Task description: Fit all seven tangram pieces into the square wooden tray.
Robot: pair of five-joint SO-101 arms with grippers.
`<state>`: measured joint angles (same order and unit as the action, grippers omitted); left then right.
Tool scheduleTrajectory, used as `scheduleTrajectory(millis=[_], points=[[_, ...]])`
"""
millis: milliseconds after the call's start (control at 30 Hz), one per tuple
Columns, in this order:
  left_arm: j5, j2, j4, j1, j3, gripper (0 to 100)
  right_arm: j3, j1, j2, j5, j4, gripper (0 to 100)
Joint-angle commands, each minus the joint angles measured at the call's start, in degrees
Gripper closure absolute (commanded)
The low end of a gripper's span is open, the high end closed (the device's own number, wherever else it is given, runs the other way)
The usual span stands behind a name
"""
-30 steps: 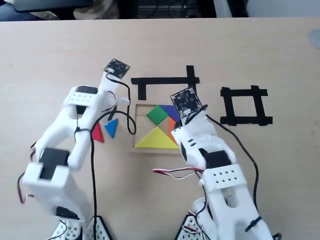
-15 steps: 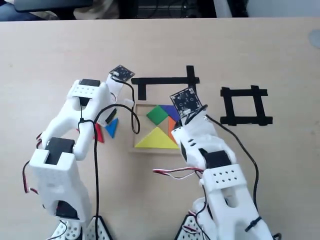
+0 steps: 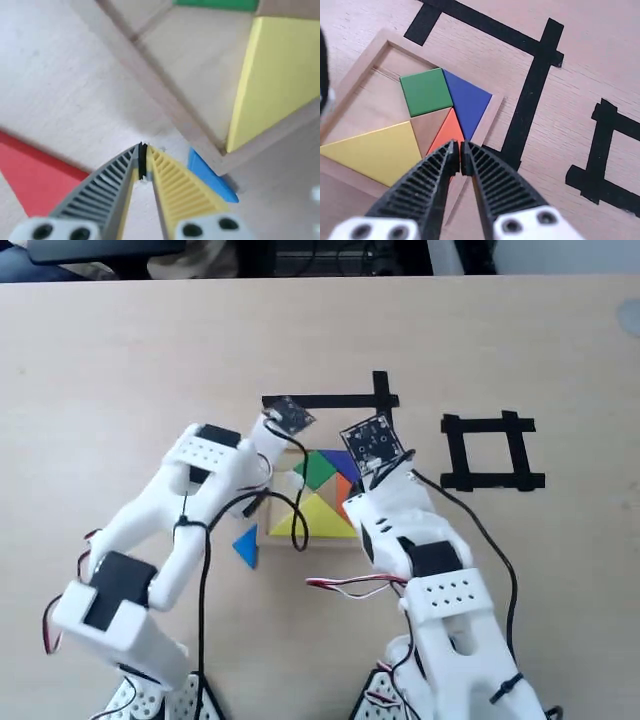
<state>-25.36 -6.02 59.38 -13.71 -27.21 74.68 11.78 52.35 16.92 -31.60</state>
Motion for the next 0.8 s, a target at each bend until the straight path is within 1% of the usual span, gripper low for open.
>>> scheduleTrajectory(millis=[0, 100, 167, 267, 400, 567, 700, 767], points=[[-1.5, 3.7, -1.0, -2.3, -2.6, 97, 0.0, -1.7, 0.9, -0.1, 1.1, 98.6], [-2.7, 4.0, -0.6, -0.7, -3.7, 97, 0.0, -1.7, 0.9, -0.1, 1.1, 98.6], [-2.5, 5.5, 2.9, 0.4, -2.2, 97, 0.0, -1.7, 0.9, -0.1, 1.1, 98.6], [-2.6, 9.6, 6.5, -1.4, -2.1, 97, 0.0, -1.7, 0.9, -0.1, 1.1, 98.6], [-2.7, 14.2, 6.2, -3.6, -4.7, 97, 0.0, -1.7, 0.9, -0.1, 1.1, 98.6], [-2.5, 14.7, 6.2, -5.3, -8.1, 97, 0.0, -1.7, 0.9, -0.1, 1.1, 98.6], [-2.5, 14.9, 3.7, -5.5, -12.2, 97, 0.0, -1.7, 0.9, -0.1, 1.1, 98.6], [-1.5, 15.0, 3.4, -6.7, -13.4, 97, 0.0, -1.7, 0.9, -0.1, 1.1, 98.6]])
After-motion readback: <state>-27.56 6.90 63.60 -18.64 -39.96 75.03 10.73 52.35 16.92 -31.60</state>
